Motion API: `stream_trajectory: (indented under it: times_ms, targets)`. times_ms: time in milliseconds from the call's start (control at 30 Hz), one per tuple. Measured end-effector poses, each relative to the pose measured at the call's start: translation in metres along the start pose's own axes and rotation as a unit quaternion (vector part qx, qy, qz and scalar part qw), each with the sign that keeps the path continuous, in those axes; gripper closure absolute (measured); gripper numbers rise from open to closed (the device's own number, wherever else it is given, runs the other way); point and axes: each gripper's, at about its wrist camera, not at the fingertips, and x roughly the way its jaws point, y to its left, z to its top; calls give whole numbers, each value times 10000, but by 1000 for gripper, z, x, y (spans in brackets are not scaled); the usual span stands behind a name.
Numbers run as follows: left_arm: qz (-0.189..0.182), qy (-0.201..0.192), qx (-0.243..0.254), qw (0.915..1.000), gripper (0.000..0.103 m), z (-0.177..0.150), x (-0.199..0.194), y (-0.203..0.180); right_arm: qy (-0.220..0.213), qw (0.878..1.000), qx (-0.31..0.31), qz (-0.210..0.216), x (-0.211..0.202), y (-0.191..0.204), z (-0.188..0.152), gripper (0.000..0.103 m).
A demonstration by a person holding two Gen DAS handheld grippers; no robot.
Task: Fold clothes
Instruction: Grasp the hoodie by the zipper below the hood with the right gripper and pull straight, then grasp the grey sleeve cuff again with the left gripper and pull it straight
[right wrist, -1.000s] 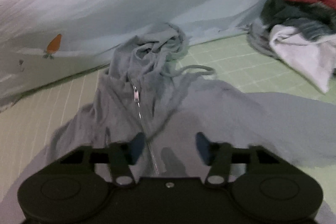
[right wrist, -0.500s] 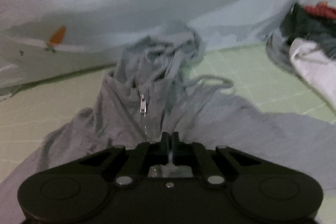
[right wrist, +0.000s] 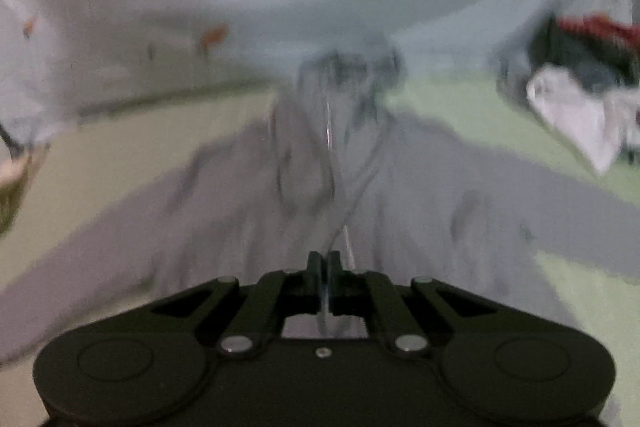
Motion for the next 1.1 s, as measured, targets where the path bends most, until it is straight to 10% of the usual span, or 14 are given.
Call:
stream_trajectory:
  times_ms: [200,300,467,800,1100]
  targets:
    - [-79,13,51,10000,0,-1,-2,2,759,9968,-179,-186,16,7,-27,96]
    - [-97,17,61,9999,0,-3,-5,3,916,9949,-124,-411,20,5,-31,32]
    - [-84,-87,45,9999,0,-10,-12,8,1098,9911,-295,-699,23,9,-39,3]
    - [-424,-303,325,9981,3,-17,-12,3,1258,9898,-183,-648,30,9,-45,0]
    - [-728,-627,588,9936,87,-9,-23,-19,1188,9909,-90,-634,30,9,-49,0]
